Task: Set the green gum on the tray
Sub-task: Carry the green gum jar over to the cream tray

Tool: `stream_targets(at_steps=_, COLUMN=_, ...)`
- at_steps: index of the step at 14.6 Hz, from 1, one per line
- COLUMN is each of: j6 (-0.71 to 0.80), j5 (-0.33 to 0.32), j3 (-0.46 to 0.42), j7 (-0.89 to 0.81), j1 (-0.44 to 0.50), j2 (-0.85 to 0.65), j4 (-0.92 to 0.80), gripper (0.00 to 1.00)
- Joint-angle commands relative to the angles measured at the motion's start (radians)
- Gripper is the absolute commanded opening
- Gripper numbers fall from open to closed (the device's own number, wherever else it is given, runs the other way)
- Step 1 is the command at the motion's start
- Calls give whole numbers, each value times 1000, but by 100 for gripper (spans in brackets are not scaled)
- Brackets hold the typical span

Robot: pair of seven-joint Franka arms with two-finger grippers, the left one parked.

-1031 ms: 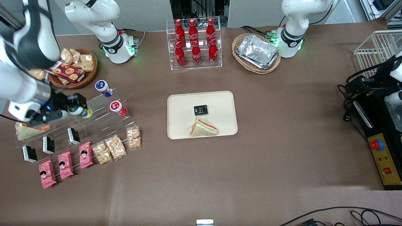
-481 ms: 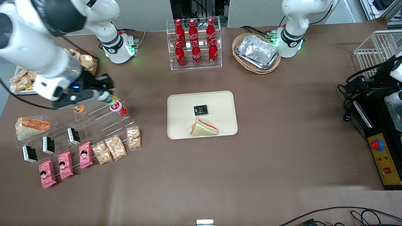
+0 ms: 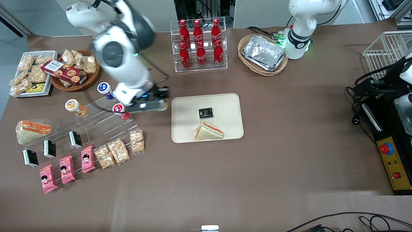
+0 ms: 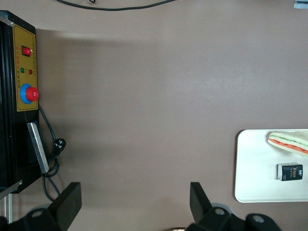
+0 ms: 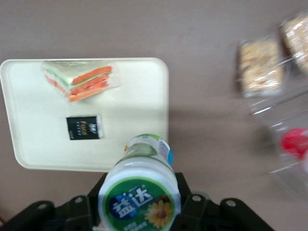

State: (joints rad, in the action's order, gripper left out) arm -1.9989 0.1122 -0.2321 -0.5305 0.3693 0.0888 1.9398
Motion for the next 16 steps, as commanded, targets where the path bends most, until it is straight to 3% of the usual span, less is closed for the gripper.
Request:
stream_targets(at_steps=1, j6=-177, j5=1, j3=8, j7=-134, j1=121, j2=34, j4=109, gripper=0)
stream_targets(at_steps=4, j6=-362, j5=-17, j3=8, j7=-163, j1=163, j2=55, j4=240, gripper=0)
stream_targets(at_steps=13, j6=-580, j5=-17, j3=8, j7=-166, j1=175, j2=227, j4=292, gripper=0)
stream_targets(at_steps=16, j6=-580, j5=-17, j3=8, j7=-166, j1=177, j2=253, j4=292, gripper=0)
